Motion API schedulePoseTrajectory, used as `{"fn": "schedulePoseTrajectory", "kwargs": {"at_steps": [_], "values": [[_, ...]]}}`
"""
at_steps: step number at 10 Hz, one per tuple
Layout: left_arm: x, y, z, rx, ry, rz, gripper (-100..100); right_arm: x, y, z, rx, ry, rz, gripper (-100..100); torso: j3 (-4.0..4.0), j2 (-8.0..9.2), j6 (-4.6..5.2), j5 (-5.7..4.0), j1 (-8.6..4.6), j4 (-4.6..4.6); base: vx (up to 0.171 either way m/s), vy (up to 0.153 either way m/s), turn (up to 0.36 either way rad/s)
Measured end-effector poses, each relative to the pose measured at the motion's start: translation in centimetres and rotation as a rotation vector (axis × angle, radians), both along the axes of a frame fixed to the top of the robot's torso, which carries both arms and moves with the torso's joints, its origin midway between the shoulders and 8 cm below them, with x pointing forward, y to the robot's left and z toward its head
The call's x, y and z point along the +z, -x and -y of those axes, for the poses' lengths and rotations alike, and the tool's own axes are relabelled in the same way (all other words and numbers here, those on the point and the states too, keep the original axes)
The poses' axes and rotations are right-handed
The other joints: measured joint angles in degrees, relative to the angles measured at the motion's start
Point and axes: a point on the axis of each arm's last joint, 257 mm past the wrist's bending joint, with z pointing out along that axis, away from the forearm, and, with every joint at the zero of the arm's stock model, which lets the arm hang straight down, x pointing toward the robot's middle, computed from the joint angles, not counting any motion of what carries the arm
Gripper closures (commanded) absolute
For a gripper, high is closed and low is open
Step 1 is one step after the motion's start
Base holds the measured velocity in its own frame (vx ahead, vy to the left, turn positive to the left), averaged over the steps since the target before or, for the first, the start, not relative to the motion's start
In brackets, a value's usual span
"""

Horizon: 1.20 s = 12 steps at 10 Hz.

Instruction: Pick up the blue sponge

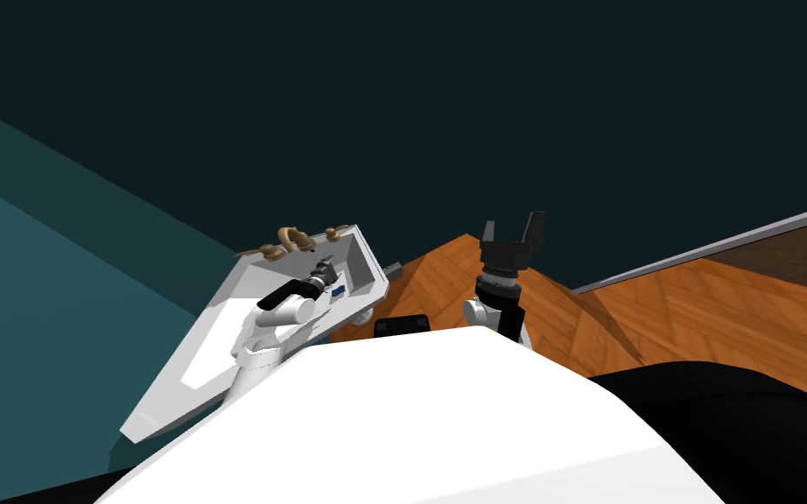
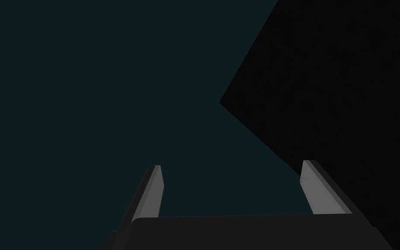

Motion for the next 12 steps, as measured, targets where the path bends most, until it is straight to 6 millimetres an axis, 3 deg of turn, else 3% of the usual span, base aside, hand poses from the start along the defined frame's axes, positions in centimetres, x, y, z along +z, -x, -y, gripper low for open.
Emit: {"fn": "schedulePoseTrajectory", "kwargs": {"at_steps": [2, 12], "values": [[-0.8, 0.1, -0.1, 0.002, 0.017, -0.046, -100, 0.0, 0.0, 0.0, 0.000, 0.000, 0.000, 0, -0.01, -0.02, 0.00, 0.00, 0.01, 0.00, 0.033, -0.008, 0.015], [-8.6, 3.7, -0.9, 0.046, 0.137, -0.384, -100, 0.0, 0.0, 0.0, 0.000, 0.000, 0.000, 0, -0.05, -0.07, 0.01, 0.00, 0.02, -0.02, 0.039, -0.010, 0.011]]}}
